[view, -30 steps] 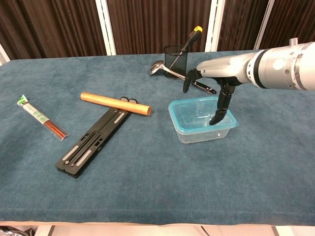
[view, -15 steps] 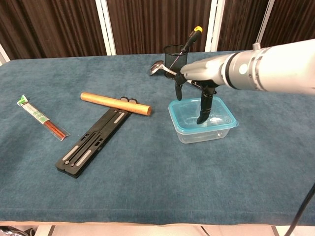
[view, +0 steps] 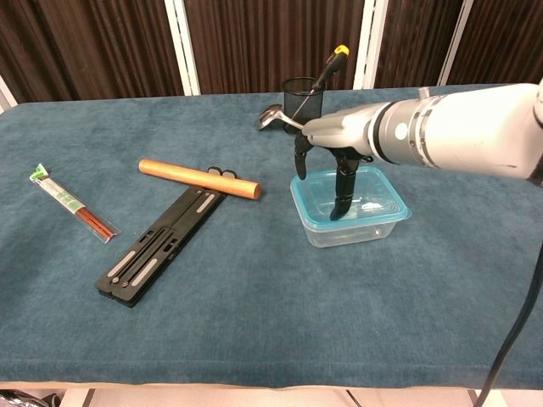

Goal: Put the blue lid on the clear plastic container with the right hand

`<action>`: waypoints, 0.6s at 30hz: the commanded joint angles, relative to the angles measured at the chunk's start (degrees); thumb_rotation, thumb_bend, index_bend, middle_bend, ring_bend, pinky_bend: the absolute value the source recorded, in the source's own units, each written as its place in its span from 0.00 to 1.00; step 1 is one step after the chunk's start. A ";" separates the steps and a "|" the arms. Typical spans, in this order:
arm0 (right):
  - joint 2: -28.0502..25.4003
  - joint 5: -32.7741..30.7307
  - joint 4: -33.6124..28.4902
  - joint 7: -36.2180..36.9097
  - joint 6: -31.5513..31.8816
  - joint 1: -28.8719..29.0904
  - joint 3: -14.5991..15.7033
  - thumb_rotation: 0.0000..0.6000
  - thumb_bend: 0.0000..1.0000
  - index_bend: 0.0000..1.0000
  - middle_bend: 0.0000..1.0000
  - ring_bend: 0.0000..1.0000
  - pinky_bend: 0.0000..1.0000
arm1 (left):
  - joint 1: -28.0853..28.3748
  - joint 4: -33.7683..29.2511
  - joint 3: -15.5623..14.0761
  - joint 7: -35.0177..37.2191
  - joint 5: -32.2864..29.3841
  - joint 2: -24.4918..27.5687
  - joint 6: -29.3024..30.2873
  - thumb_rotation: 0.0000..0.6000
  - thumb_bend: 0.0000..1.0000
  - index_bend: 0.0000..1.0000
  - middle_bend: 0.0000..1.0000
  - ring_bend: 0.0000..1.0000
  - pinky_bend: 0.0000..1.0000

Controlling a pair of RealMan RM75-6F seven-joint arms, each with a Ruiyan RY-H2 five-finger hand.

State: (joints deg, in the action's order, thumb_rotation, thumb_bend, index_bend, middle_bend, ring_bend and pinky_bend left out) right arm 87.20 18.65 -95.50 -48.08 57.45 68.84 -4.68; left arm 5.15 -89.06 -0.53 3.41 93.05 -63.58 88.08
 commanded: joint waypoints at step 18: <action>1.36 -0.59 1.34 -1.13 -0.20 -0.10 -0.27 1.00 0.19 0.44 0.13 0.05 0.08 | -0.06 0.02 0.00 0.14 -0.04 0.06 0.08 1.00 0.42 0.00 0.00 0.01 0.08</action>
State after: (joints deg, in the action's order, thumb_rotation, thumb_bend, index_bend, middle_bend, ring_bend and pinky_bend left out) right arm 88.55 18.06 -94.16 -49.20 57.26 68.73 -4.95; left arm 5.09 -89.05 -0.54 3.54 93.00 -63.52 88.15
